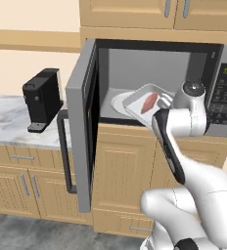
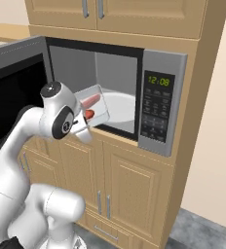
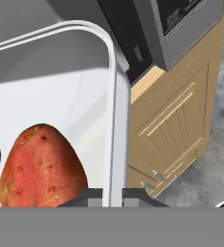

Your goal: Place the tupperware containing the steak and sweet potato meal in the microwave. Close the microwave door and press the start button to reheat the meal.

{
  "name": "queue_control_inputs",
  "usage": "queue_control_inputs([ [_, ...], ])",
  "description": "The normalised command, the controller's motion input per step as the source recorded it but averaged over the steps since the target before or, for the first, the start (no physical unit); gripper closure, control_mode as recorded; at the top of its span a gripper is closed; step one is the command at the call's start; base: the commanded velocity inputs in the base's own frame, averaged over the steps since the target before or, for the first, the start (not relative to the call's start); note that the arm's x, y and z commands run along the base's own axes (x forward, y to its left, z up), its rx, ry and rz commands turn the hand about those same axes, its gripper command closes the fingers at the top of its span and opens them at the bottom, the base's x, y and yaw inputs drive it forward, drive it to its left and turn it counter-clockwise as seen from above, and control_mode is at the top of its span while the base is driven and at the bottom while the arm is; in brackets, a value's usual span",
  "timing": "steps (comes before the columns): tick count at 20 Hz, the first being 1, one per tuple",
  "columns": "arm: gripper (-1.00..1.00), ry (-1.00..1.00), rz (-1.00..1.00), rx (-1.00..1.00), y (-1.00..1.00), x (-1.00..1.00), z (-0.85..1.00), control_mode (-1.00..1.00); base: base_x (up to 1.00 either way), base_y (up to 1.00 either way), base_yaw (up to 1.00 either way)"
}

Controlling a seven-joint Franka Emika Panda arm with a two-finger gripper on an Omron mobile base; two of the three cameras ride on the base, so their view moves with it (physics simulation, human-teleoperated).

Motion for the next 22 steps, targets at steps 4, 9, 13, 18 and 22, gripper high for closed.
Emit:
queue_control_inputs([
  [4, 1.00, 0.00, -0.12, 0.01, 0.02, 0.61, -0.01, -1.00, 0.00, 0.00, 0.00],
  [9, 1.00, 0.09, -0.07, 0.04, 0.00, 0.56, 0.00, -1.00, 0.00, 0.00, 0.00],
  [13, 1.00, 0.07, -0.01, 0.06, -0.02, 0.59, 0.00, -1.00, 0.00, 0.00, 0.00],
  [18, 1.00, 0.01, 0.00, 0.10, -0.03, 0.52, 0.00, -1.00, 0.00, 0.00, 0.00],
  [22, 1.00, 0.00, 0.00, 0.07, -0.06, 0.48, -0.05, -1.00, 0.00, 0.00, 0.00],
])
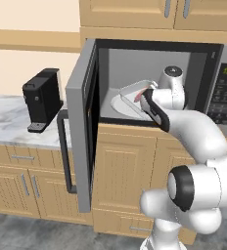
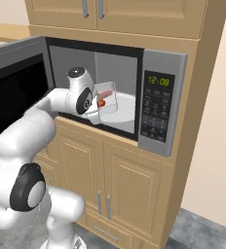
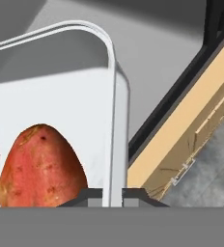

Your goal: Place the tupperware containing the steak and sweet potato meal in the microwave. Close the microwave door and press the start button to reheat the meal.

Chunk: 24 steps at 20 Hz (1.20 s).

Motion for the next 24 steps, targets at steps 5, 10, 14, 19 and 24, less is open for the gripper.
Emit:
queue_control_inputs([
  [5, 1.00, 0.00, 0.00, 0.03, -0.16, 0.46, -0.25, -1.00, 0.00, 0.00, 0.00],
  [10, 1.00, 0.00, -0.01, 0.03, -0.28, 0.46, -0.35, -1.00, 0.00, 0.00, 0.00],
  [14, 1.00, 0.00, -0.01, 0.02, -0.20, 0.44, -0.22, -1.00, 0.00, 0.00, 0.00],
  [19, 1.00, 0.00, -0.02, 0.00, -0.01, 0.49, -0.16, -1.00, 0.00, 0.00, 0.00],
  [24, 1.00, 0.00, -0.04, 0.00, 0.00, 0.53, -0.15, -1.00, 0.00, 0.00, 0.00],
])
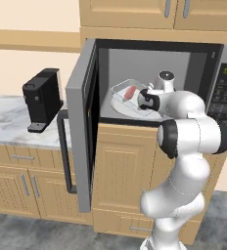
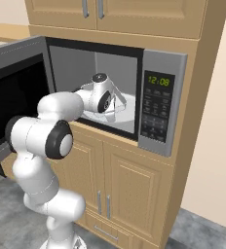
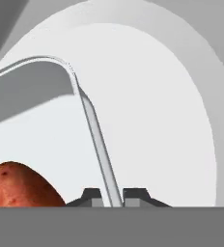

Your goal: Place the tupperware containing the steak and sweet potato meal in the microwave. Close the microwave door and press the start button to reheat the meal.

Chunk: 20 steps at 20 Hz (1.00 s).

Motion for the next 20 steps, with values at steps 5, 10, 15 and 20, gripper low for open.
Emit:
queue_control_inputs([
  [5, 1.00, 0.00, -0.06, 0.00, 0.00, 0.47, -0.13, -1.00, 0.00, 0.00, 0.00],
  [10, -1.00, 0.00, -0.08, 0.00, 0.00, 0.15, -0.01, -1.00, 0.00, 0.00, 0.00],
  [15, -1.00, -0.03, -0.08, 0.00, -0.02, -0.29, 0.04, -1.00, 0.00, 0.00, 0.00],
  [20, -1.00, -0.10, -0.03, 0.00, -0.09, -0.86, 0.37, -1.00, 0.00, 0.00, 0.00],
])
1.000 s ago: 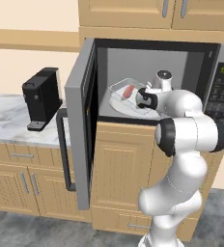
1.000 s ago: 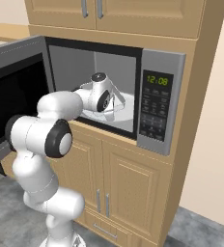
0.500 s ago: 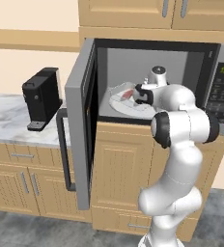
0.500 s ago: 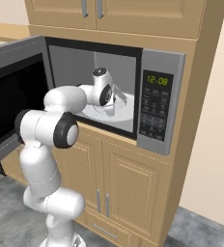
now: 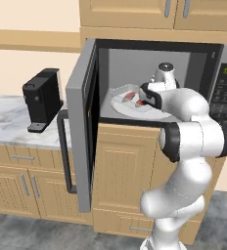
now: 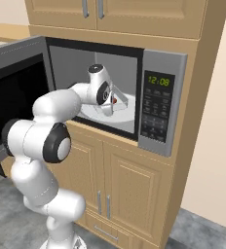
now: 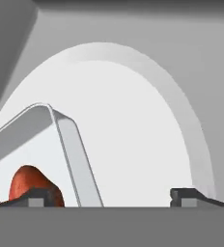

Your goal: Place the tupperware containing the steak and sweet potato meal in the microwave. Close the microwave door and press the start button to reheat the meal.

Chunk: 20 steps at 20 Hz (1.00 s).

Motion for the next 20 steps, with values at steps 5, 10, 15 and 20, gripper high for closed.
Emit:
queue_control_inputs([
  [5, -1.00, -0.15, 0.02, 0.00, -0.01, -1.00, 0.49, -1.00, 0.00, 0.00, 0.00],
  [10, -1.00, -0.16, 0.10, -0.06, 0.00, -1.00, 0.47, -1.00, 0.00, 0.00, 0.00],
  [15, -1.00, -0.05, 0.30, -0.33, 0.00, -1.00, 0.13, -1.00, 0.00, 0.00, 0.00],
  [20, -1.00, 0.00, 0.43, -0.49, 0.01, -0.95, 0.18, -1.00, 0.00, 0.00, 0.00],
])
